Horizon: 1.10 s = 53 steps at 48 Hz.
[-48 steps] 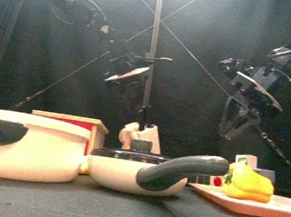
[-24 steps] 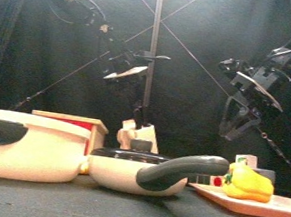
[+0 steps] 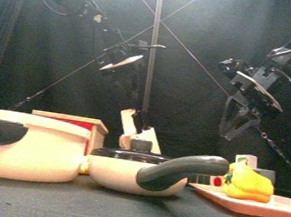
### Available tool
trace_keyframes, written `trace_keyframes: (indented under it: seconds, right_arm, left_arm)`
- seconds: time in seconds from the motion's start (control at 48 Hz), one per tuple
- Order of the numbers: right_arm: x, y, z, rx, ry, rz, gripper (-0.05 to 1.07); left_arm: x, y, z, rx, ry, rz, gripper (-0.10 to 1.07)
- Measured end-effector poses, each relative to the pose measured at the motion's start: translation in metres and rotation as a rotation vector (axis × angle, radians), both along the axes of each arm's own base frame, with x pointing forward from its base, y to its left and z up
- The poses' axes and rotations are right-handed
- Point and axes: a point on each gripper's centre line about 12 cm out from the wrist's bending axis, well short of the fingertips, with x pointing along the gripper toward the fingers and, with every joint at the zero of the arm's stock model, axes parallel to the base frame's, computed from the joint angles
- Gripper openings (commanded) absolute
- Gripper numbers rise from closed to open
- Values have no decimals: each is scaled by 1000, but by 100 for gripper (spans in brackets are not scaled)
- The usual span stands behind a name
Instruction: Pull out cleaver
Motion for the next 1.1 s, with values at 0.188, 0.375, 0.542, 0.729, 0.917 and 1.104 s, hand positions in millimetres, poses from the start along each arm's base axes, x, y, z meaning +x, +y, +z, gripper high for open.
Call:
trace_keyframes:
  seconds: [0.188,0.375,0.542,0.729,0.917,1.104]
  right_arm:
    - [0,0,0,0,2,-2,74]
    - [0,-2,0,-1,2,-5,74]
    - [0,-2,0,-1,2,-7,74]
    - [0,-2,0,-1,2,-7,74]
    - [0,-2,0,-1,2,-7,74]
    - [-1,-2,0,-2,2,-7,74]
  left_arm:
    - [-16,-7,4,0,-7,-1,59]
    - [-30,-16,15,12,-43,-17,59]
    - [-40,-21,19,15,-57,-19,59]
    - [-49,-26,33,29,-90,-24,59]
    - [-58,-34,40,37,-111,-34,59]
    - [-64,-40,43,45,-131,-52,59]
